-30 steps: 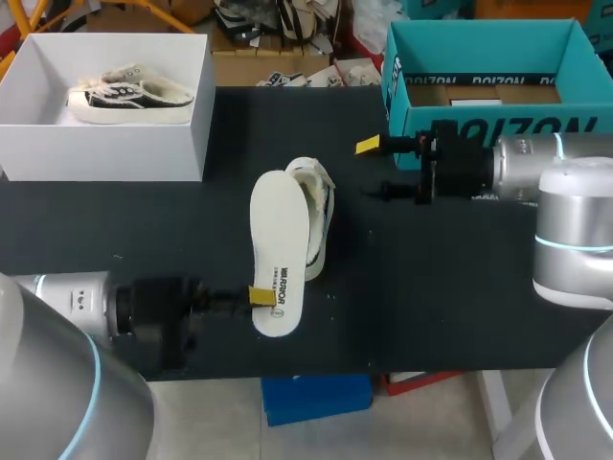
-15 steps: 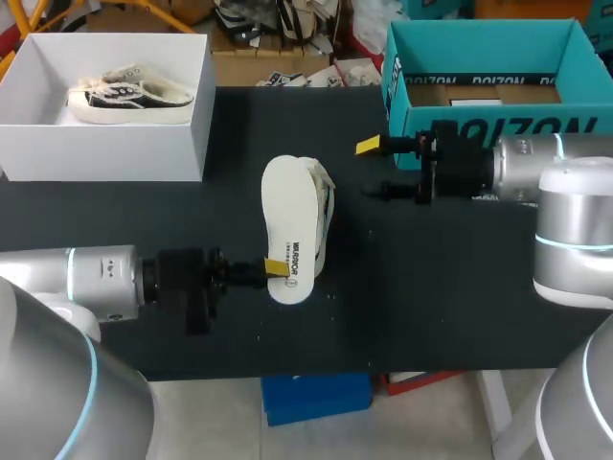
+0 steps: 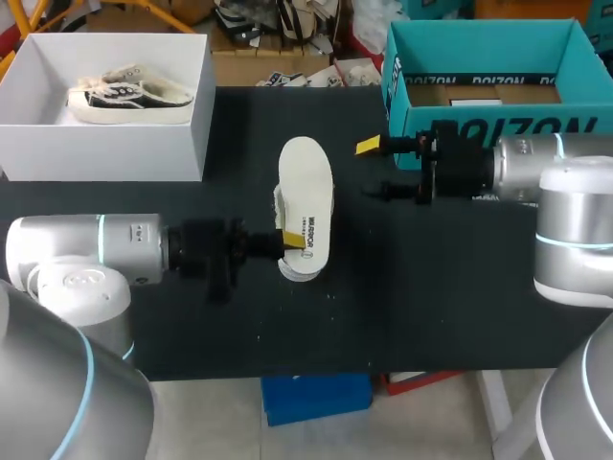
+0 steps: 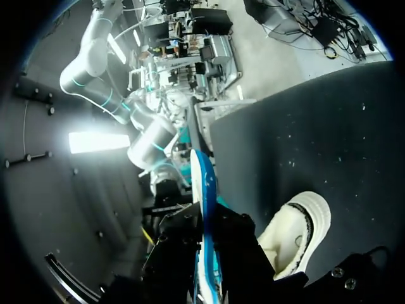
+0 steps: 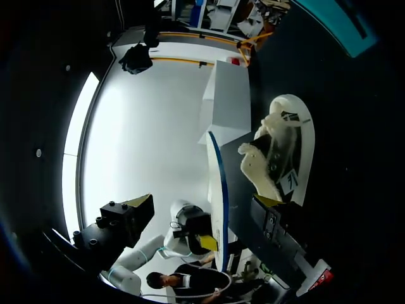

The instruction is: Take the shoe out of the shoebox, open the shoe tongue, remove and reinsert the insole, then place the shoe into the shoebox

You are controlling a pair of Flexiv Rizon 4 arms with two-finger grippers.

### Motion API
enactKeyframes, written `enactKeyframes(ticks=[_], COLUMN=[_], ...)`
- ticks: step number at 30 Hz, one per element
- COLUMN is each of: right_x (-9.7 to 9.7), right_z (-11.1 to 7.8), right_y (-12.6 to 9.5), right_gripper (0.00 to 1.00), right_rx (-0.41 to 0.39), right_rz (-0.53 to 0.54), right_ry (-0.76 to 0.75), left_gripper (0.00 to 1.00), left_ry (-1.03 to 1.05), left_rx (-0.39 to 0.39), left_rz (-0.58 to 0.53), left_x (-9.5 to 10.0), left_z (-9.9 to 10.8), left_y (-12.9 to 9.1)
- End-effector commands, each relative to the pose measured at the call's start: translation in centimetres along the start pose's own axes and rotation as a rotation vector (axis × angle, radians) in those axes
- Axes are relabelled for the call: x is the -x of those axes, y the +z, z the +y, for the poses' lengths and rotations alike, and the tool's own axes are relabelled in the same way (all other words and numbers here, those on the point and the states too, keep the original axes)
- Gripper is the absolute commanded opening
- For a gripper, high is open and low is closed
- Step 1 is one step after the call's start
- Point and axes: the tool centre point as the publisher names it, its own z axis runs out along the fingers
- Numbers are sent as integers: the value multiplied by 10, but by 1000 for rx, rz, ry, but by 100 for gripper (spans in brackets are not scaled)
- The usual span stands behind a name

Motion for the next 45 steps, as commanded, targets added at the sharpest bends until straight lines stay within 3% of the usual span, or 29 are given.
enactKeyframes(ticks=[1,8,12,17,27,35,45], right_x=[0,0,11,25,40,35,30], right_z=[0,0,10,11,8,6,2], right_y=[1,1,-1,11,44,63,67], right_gripper=[100,100,100,100,100,100,100], right_rx=[4,4,-51,-119,-149,-158,-165], right_rz=[-1,-1,-2,-21,8,22,3], right_ry=[0,0,-15,-23,-41,-55,-58], left_gripper=[0,0,0,0,0,0,0], left_ry=[0,0,0,0,0,0,0], left_rx=[1,1,1,1,1,1,1], left_rz=[5,5,5,5,5,5,5], left_x=[0,0,0,0,0,0,0], left_z=[1,1,1,1,1,1,1], left_y=[5,5,5,5,5,5,5])
